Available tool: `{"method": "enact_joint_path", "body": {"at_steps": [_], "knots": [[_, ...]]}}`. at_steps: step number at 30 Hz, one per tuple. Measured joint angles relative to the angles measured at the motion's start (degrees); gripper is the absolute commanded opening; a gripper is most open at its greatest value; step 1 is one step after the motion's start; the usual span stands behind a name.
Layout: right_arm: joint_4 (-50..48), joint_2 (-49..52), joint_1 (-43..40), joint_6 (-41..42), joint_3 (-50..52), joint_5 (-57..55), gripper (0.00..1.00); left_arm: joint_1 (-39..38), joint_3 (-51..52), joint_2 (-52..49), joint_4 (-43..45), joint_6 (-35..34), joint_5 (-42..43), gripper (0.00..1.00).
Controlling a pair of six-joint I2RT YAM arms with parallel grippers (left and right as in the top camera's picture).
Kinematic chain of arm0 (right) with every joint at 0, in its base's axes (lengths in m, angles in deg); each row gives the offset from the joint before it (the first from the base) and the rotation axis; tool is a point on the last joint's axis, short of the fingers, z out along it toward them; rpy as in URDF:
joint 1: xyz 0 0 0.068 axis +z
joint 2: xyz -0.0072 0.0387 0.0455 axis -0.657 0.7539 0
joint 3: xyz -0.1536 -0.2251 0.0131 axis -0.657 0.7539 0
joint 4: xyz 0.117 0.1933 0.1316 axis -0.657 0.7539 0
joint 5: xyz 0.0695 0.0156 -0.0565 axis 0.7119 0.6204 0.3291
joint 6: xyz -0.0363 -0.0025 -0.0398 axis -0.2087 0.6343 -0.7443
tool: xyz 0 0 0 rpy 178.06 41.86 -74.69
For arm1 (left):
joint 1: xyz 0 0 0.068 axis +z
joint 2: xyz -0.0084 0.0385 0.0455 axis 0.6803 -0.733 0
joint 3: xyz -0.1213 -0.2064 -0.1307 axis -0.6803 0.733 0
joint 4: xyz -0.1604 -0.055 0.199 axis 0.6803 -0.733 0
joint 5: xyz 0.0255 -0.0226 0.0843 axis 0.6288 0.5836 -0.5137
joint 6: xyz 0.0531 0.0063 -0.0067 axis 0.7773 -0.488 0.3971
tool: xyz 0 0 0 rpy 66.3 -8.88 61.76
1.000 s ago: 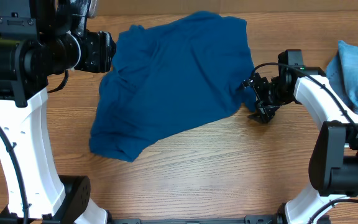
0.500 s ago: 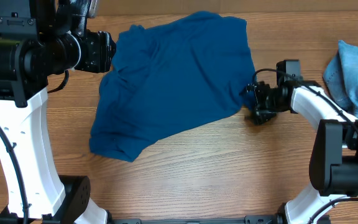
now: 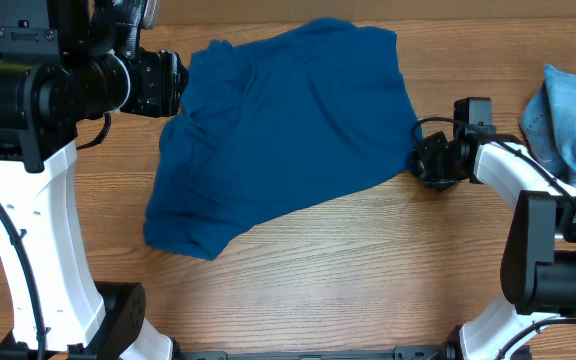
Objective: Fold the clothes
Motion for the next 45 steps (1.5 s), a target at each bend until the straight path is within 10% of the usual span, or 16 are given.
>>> {"method": "enact_joint_path", "body": {"at_steps": [7,8,15,27,39,45], "knots": [[-4.98,0.00,-0.07,-14.27,0.02,-4.37,0.42,0.00,0.00,0.00,0.00,0.00,-0.07,0.67],[-4.87,0.00,-0.07,-17.09,0.00,-5.46,0.61,0.00,0.00,0.00,0.02,0.00,-0.09,0.67],[0.57,0.00,-0.09,-21.70,-1.77,-8.85,0.89,0.00,0.00,0.00,0.00,0.00,-0.26,0.67],[2.56,0.00,-1.55,-14.10,-2.05,-6.95,0.72,0.00,0.00,0.00,0.00,-0.02,-0.28,0.66],[2.10,0.00,-2.08,6.62,-2.05,-2.40,0.88,0.00,0.00,0.00,0.00,0.00,-0.28,0.66],[2.10,0.00,-7.85,8.70,-2.05,-1.11,0.72,0.00,0.00,0.00,0.00,0.00,-0.24,0.66]]}}
